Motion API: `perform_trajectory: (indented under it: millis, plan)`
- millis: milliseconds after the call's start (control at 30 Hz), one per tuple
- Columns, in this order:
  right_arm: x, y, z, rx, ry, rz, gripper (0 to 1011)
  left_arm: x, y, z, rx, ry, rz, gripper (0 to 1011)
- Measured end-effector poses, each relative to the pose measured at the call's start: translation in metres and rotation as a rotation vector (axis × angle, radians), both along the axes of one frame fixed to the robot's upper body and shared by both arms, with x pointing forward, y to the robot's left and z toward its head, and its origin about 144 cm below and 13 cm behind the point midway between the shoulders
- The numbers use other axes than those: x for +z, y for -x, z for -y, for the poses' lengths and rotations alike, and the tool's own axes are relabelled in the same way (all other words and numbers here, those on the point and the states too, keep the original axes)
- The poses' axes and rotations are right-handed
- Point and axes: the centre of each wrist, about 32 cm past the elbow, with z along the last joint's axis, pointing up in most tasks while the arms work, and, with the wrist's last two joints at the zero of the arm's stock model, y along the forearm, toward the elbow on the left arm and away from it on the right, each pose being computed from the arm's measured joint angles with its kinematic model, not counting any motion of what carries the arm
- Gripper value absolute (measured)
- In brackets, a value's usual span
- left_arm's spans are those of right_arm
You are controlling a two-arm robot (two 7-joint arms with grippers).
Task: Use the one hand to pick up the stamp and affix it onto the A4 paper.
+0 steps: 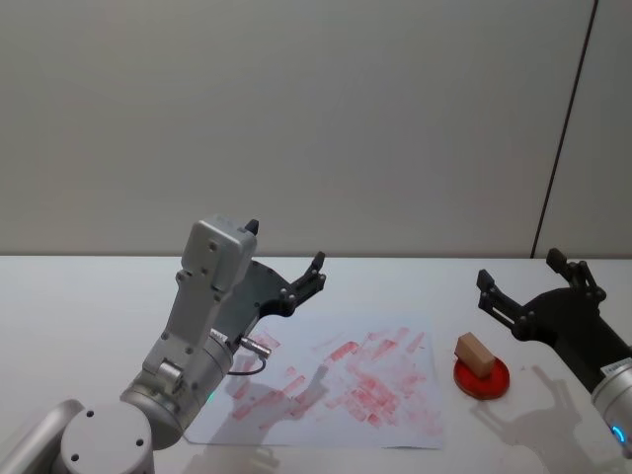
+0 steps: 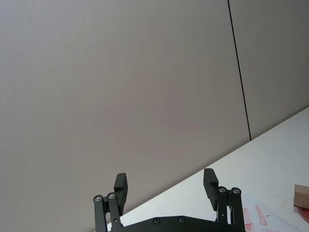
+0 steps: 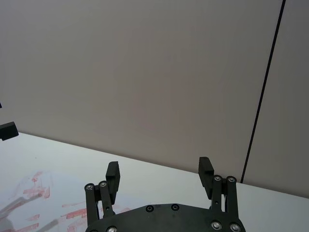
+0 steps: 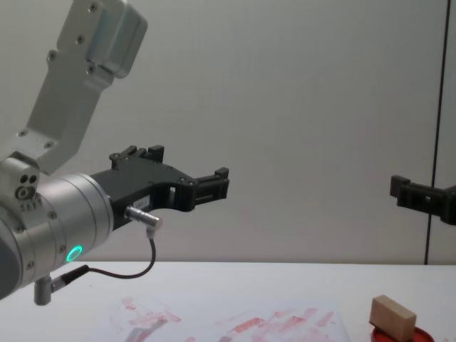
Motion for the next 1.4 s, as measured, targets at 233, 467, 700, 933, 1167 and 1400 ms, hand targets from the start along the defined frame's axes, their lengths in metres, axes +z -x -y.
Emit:
perform_trajectory:
  millis: [233,467,700,933,1167,1400]
  plan:
    - [0.0,0.0,0.0,0.0,0.0,0.0,1001,0.0,0.0,0.0,0.0,0.0,0.0,1002]
    - [0.0,0.0,0.0,0.0,0.001,0.0,1001,0.0,0.0,0.0,0.0,0.0,0.0,1003]
    - [-0.001,0.0,0.0,0.002,0.002,-0.004,1001,0.0,0.0,0.0,0.0,0.0,0.0,1002]
    - [-0.004,-0.002,0.003,0.014,0.008,-0.041,1001,0.0,0.0,0.0,0.0,0.0,0.0,1002]
    - [-0.011,-0.006,0.008,0.033,0.025,-0.096,1001,0.0,0.0,0.0,0.0,0.0,0.0,1002]
    - [-0.021,-0.011,0.015,0.061,0.057,-0.152,1001,0.0,0.0,0.0,0.0,0.0,0.0,1002]
